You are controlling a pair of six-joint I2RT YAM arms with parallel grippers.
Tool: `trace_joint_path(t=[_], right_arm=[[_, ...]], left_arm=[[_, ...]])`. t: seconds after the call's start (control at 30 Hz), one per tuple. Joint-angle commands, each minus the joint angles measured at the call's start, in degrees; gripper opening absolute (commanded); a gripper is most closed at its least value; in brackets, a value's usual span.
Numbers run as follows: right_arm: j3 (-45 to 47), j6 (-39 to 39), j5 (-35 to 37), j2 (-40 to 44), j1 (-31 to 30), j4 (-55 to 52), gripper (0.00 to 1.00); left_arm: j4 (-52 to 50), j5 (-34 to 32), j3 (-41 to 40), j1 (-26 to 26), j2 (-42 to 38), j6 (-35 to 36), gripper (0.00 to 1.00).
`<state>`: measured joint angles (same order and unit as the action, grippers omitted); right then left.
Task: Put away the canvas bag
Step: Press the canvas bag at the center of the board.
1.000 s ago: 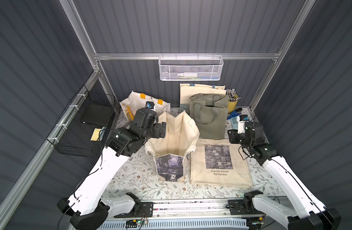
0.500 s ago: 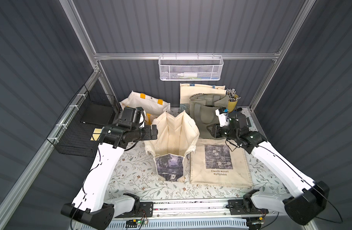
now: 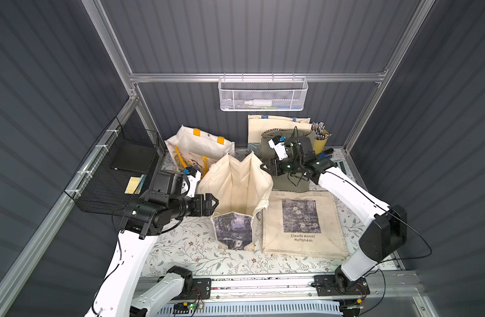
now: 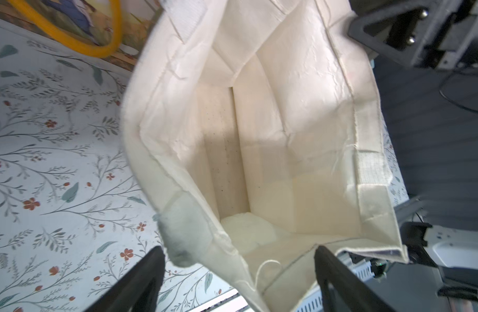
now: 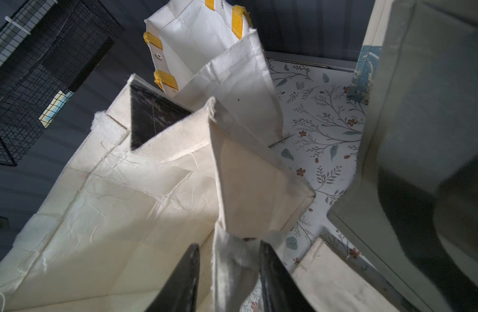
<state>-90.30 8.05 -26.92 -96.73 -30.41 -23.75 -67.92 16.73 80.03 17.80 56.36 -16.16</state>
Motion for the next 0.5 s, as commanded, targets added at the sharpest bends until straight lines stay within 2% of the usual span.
trace_joint_path(t=[0.0,0.23,0.33,0.47], right_arm=[[-5.3,-5.2,-0.8,-2.3,-0.1,-3.2,0.40],[-22.3,-11.3,-1.7,-11.9,-0.1,-16.5,0.41],[-20.9,-11.0,0.5,-9.5,-0.1,-16.8,0.41],[-14.1,-12.2,4.5,-1.5,-0.5,-15.2,0.41]], left_arm=[[-2.5,9.9,-1.6,-0.1,-2.6,2.2,0.84],[-8.2,6.4,-1.6,-0.1,-5.3,2.5,0.81],[-8.9,6.9,-2.5,-0.1,-5.7,3.2,0.80],[-8.9,6.6,-4.5,-0.1,-7.0,3.2,0.79]])
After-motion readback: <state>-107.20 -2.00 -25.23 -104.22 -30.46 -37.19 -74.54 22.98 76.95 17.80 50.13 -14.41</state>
